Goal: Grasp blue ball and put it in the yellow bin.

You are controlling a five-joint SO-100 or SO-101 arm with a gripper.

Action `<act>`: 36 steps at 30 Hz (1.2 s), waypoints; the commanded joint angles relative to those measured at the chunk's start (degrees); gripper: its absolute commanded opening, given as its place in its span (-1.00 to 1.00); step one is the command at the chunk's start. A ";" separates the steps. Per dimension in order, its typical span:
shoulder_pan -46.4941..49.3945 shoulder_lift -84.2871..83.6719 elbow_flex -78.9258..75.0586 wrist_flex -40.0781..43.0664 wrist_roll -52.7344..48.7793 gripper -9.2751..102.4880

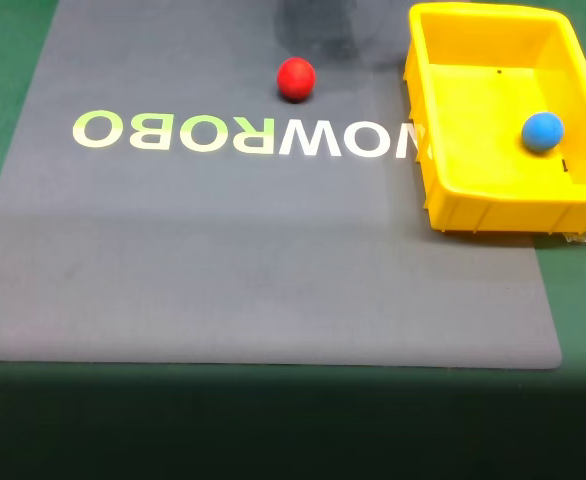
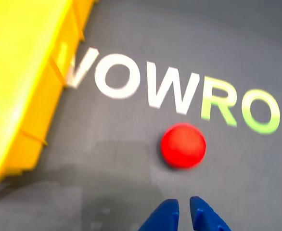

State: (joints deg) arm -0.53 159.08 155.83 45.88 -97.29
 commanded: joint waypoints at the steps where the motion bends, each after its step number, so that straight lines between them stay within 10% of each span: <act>1: 1.67 8.96 6.15 1.14 -0.62 -0.83; 24: 3.87 31.46 21.80 32.96 -0.88 -0.83; 36: 3.69 31.55 21.80 32.96 4.92 -0.83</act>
State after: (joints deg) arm 2.72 189.93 175.87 78.22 -93.60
